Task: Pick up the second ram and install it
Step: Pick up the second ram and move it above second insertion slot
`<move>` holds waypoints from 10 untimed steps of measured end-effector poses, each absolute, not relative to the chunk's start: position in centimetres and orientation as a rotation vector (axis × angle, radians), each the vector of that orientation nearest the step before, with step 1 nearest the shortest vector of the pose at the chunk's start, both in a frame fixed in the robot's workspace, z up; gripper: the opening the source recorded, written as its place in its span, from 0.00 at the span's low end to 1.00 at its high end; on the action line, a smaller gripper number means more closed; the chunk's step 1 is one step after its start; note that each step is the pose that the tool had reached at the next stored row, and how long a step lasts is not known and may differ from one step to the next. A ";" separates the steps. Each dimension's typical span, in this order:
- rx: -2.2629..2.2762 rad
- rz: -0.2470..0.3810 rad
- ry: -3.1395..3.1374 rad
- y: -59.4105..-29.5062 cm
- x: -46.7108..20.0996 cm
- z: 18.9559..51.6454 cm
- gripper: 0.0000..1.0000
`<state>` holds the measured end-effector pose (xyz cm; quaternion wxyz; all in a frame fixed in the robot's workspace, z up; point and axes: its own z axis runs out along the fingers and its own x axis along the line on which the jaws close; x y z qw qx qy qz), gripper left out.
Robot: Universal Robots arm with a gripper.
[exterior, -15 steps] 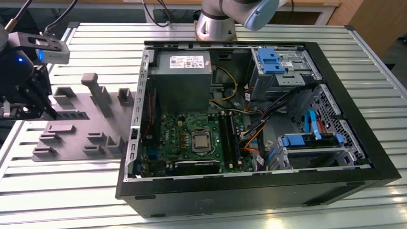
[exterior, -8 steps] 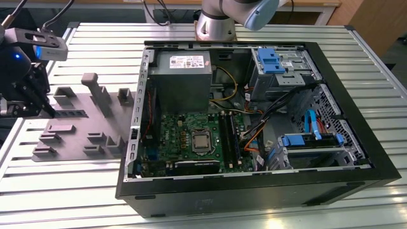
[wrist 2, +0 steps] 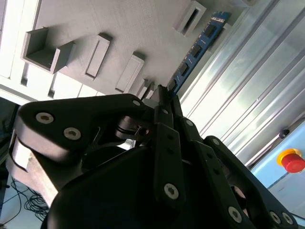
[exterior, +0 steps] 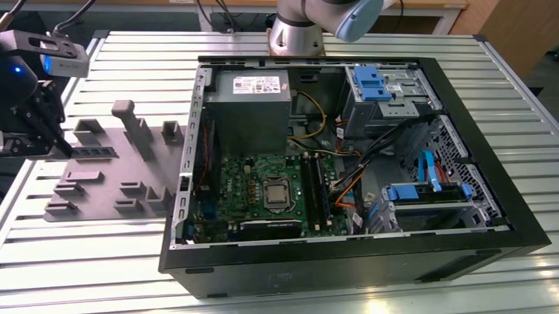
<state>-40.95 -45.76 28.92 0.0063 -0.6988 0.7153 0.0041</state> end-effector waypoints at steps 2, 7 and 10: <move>-2.186 0.013 2.238 -45.8 -41.0 29.2 0.14; -2.186 0.013 2.238 -45.8 -41.0 29.7 0.14; -2.186 0.013 2.238 -45.8 -41.0 30.0 0.14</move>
